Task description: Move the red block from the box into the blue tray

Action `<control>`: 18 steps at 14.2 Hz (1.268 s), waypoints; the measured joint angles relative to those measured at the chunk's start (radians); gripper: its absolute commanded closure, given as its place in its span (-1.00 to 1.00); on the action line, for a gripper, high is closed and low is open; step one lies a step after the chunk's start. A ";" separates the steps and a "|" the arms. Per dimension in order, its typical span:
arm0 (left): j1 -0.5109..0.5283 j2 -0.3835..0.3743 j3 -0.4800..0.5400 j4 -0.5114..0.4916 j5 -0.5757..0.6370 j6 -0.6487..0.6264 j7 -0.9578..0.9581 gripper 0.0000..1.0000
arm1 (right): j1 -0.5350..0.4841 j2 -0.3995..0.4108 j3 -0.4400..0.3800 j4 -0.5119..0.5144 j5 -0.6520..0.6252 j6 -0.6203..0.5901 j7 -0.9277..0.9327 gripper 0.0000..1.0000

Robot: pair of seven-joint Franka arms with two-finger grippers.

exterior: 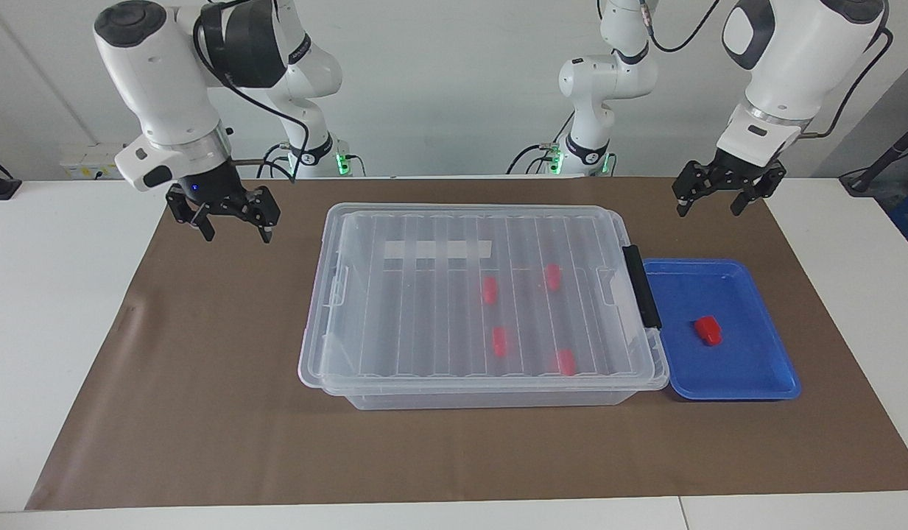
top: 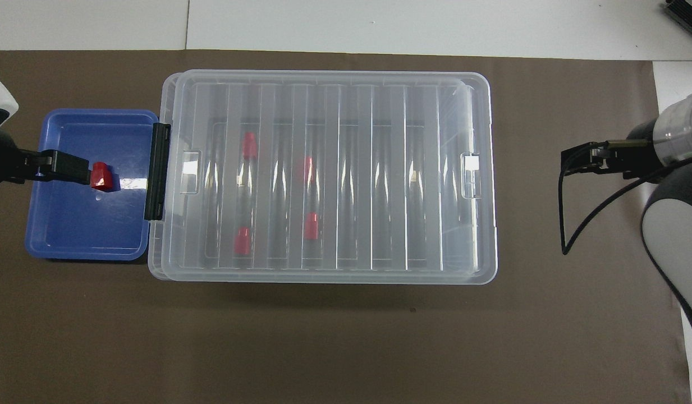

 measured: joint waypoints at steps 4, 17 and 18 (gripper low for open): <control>-0.002 -0.001 -0.001 0.000 0.000 0.000 0.000 -1.00 | -0.019 -0.062 -0.014 0.013 0.002 -0.124 -0.014 -1.00; -0.001 -0.003 0.005 0.001 0.000 0.000 0.000 -1.00 | -0.024 -0.054 -0.022 0.013 0.003 -0.128 -0.111 -1.00; -0.001 -0.003 0.005 0.001 0.000 0.000 0.000 -1.00 | -0.024 -0.054 -0.022 0.013 0.003 -0.128 -0.111 -1.00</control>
